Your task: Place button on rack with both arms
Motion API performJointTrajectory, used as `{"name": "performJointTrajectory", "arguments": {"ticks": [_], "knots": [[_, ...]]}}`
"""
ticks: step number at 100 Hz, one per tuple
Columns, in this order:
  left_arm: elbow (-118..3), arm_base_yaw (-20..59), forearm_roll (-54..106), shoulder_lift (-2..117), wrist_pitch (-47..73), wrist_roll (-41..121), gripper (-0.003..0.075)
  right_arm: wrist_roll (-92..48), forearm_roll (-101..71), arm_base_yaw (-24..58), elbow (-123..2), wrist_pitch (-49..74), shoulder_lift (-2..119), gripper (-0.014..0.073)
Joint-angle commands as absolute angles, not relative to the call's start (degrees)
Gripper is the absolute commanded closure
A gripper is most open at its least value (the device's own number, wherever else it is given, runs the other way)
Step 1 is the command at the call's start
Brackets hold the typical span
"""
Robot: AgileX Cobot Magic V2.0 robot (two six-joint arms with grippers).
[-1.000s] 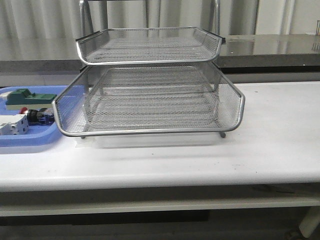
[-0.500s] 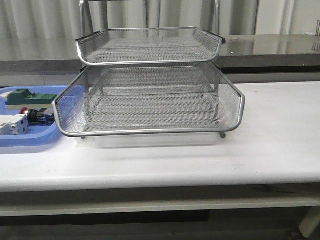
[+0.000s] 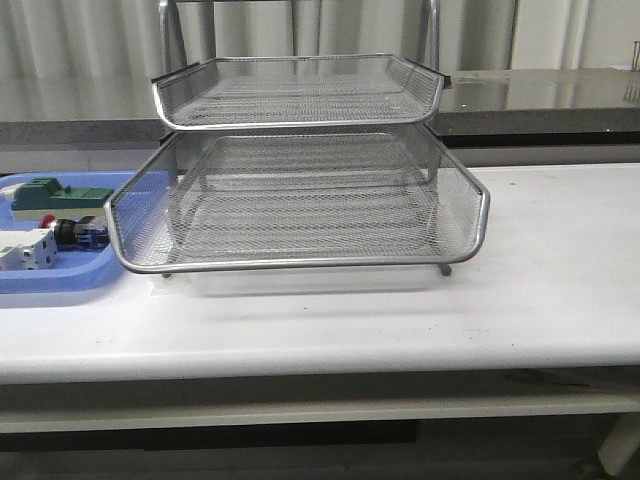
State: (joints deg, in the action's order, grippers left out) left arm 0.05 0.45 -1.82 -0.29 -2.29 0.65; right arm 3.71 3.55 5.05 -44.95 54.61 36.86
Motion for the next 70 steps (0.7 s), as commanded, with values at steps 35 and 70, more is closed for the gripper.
{"name": "performJointTrajectory", "arguments": {"ticks": [35,70], "knots": [[2.68,0.46,-1.47,-2.08,-7.48,0.0,0.0716,3.65,4.33,4.56,-46.92,51.43,36.79,0.0662],[-4.18,0.46,5.36,-0.91,0.0,0.0,0.0716,3.65,4.33,4.56,-46.92,51.43,36.79,0.0662]]}}
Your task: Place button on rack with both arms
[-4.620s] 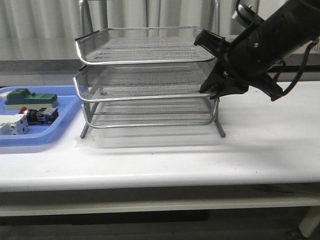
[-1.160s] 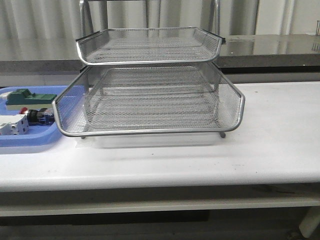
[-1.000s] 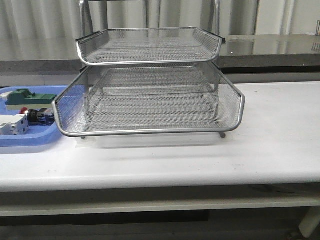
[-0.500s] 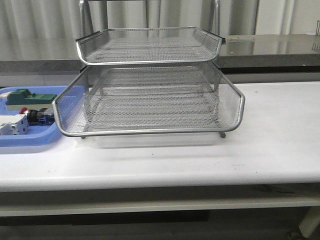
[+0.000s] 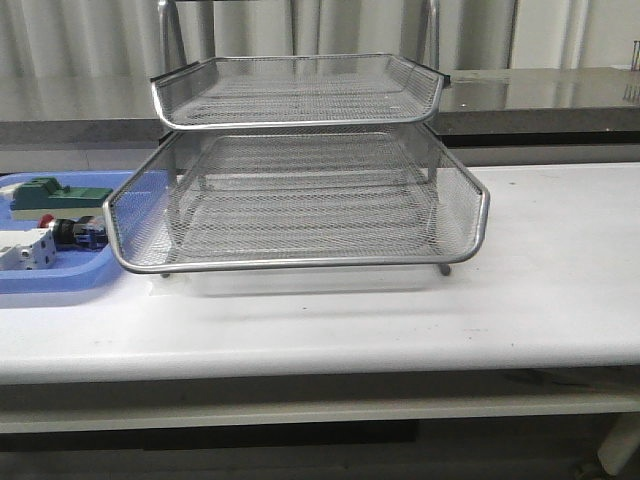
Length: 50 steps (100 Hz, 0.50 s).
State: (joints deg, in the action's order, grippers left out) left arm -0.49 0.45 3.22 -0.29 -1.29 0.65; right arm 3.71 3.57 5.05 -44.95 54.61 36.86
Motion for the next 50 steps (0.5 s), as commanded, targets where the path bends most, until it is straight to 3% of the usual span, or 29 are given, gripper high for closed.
{"name": "performJointTrajectory", "arguments": {"ticks": [1,25,50], "knots": [[-4.52,0.46,5.37,-0.56,0.57,0.0,0.0716,3.65,4.33,4.56,-46.92,51.43,36.79,0.0662],[-17.87,0.46,6.96,11.82,15.99,0.0,0.0716,3.65,4.33,4.56,-46.92,51.43,36.79,0.0662],[-34.23,0.46,8.97,34.7,25.48,1.28,0.0716,3.65,4.33,4.56,-46.92,51.43,36.79,0.0662]]}}
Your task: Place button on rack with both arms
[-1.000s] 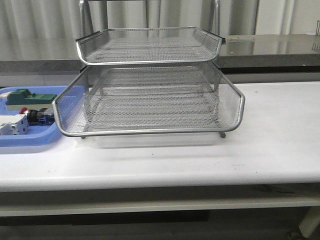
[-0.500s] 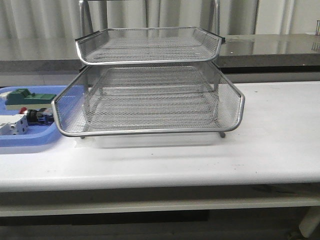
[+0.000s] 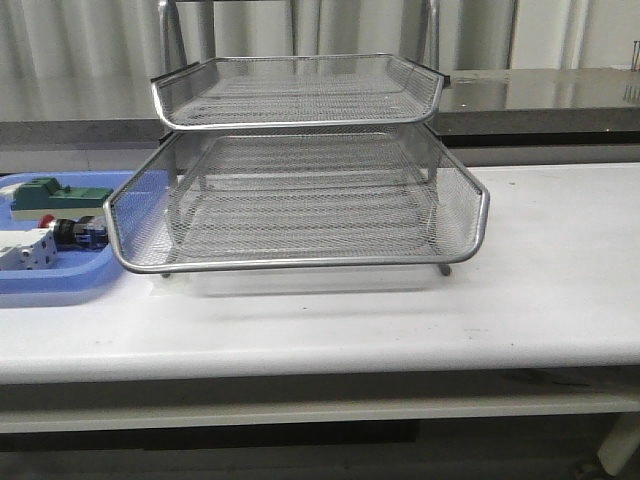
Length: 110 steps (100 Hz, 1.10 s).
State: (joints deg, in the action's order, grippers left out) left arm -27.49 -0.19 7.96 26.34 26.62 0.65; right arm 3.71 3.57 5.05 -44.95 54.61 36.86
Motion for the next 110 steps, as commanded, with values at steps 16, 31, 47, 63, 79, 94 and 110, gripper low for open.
{"name": "performJointTrajectory", "arguments": {"ticks": [16,31,47,63,79,94,110], "knots": [[-44.47,0.46,8.97,48.74,28.66,5.43,0.0716,3.65,4.33,4.56,-46.92,51.43,36.79,0.0662],[-52.87,0.46,8.97,61.13,30.19,5.43,0.0716,3.65,4.33,4.56,-46.92,51.43,36.79,0.0662],[-60.53,0.46,8.89,71.05,32.2,5.57,0.0716,3.65,4.33,4.56,-46.92,51.43,36.79,0.0662],[-66.32,0.46,8.89,78.2,32.6,5.58,0.0714,3.65,4.33,4.56,-46.92,51.43,36.79,0.0662],[-69.18,0.46,8.89,81.52,33.53,7.01,0.0584,3.65,4.33,4.56,-46.92,51.43,36.79,0.0662],[-69.63,0.46,8.83,82.03,34.19,8.38,0.0255,3.65,4.33,4.56,-46.92,51.43,36.79,0.0662],[-69.63,0.46,8.83,82.03,34.19,8.38,0.0107,3.65,4.33,4.56,-46.92,51.43,36.79,0.0662]]}}
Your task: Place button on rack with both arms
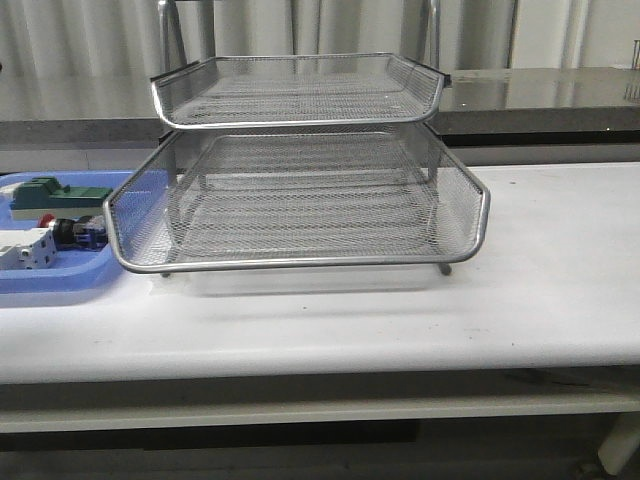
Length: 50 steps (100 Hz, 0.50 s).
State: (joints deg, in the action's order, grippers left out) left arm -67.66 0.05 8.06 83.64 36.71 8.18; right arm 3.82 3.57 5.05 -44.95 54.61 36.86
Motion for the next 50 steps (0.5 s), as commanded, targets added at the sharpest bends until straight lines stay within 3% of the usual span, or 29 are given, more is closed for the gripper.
{"name": "performJointTrajectory", "arguments": {"ticks": [1,32,50], "knots": [[-69.63,0.46,8.83,82.03,34.19,8.38,0.0108,3.65,4.33,4.56,-46.92,51.43,36.79,0.0662],[-69.88,0.46,7.85,82.03,29.67,8.74,0.0108,3.65,4.33,4.56,-46.92,51.43,36.79,0.0662],[-75.55,0.46,7.48,84.72,32.15,18.01,0.0108,3.65,4.33,4.56,-46.92,51.43,36.79,0.0662]]}}
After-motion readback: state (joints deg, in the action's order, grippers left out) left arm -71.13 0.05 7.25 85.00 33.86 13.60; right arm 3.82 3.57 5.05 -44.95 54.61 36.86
